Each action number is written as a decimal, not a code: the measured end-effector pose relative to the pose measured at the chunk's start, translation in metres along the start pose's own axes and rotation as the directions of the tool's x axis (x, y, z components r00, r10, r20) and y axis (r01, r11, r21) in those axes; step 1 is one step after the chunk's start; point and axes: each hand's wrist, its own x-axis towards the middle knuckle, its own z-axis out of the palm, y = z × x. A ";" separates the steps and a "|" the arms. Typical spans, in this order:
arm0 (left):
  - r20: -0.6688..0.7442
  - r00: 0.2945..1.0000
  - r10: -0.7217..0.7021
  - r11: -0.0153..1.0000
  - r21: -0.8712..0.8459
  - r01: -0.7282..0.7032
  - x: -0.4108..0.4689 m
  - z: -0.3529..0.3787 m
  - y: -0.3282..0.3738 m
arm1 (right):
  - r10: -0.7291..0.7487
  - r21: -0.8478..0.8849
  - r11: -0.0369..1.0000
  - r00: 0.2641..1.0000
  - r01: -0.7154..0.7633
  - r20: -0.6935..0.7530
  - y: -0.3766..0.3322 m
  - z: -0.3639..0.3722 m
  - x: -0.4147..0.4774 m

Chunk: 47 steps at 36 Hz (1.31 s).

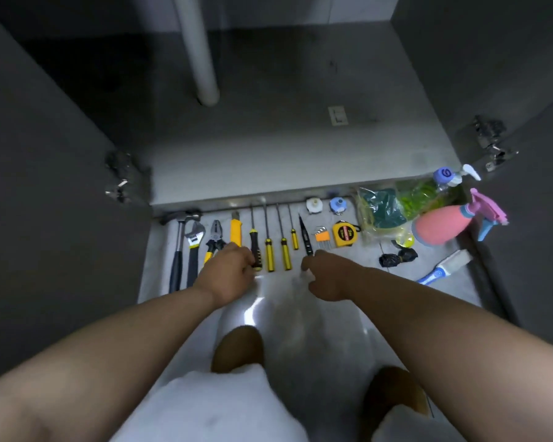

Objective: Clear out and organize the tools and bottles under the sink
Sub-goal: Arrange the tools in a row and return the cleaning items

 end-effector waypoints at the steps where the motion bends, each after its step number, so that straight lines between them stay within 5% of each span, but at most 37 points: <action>1: -0.022 0.997 -0.078 0.996 -0.044 0.077 -0.008 -0.003 -0.009 | -0.016 -0.005 1.000 1.000 0.016 0.010 -0.009 -0.002 0.000; 6: -0.058 0.855 -0.515 0.843 -0.215 0.493 -0.039 -0.004 -0.055 | -0.069 0.024 0.997 0.998 0.069 -0.014 -0.050 -0.006 0.004; 8: -0.023 0.808 -0.589 0.794 -0.203 0.573 -0.045 0.001 -0.070 | -0.097 0.064 0.993 0.995 0.099 -0.037 -0.059 -0.001 0.011; 14: -0.073 0.697 -0.713 0.690 -0.245 0.681 -0.033 0.017 -0.102 | -0.153 0.198 0.962 0.972 0.188 -0.177 -0.060 0.040 0.027; 18: -0.118 0.651 -0.750 0.657 -0.248 0.712 -0.015 0.027 -0.108 | -0.210 0.137 0.965 0.971 0.225 -0.112 -0.051 0.056 0.037; 23: -0.117 0.592 -0.798 0.590 -0.355 0.725 -0.004 0.031 -0.108 | -0.047 0.131 0.991 0.998 0.043 0.031 -0.053 0.049 0.058; 26: -0.113 0.565 -0.817 0.563 -0.366 0.741 -0.006 0.027 -0.101 | -0.075 0.138 0.988 0.997 0.071 0.022 -0.063 0.045 0.064; 32: -0.031 0.625 -0.780 0.466 -0.695 0.547 -0.034 0.016 -0.078 | -0.030 0.494 0.869 0.997 -0.010 0.073 -0.120 0.029 0.066; 39: 0.057 0.789 -0.612 0.416 -0.825 0.383 -0.088 0.030 -0.045 | -0.037 0.680 0.732 0.993 -0.046 0.108 -0.159 0.037 0.059; 45: 0.024 0.901 -0.432 0.427 -0.875 0.228 -0.098 0.027 -0.038 | 0.061 0.745 0.665 0.989 0.060 -0.134 -0.157 0.038 0.047; 47: 0.064 0.915 -0.397 0.408 -0.881 0.239 -0.094 0.024 -0.039 | 0.097 0.799 0.601 0.988 0.035 -0.116 -0.149 0.035 0.046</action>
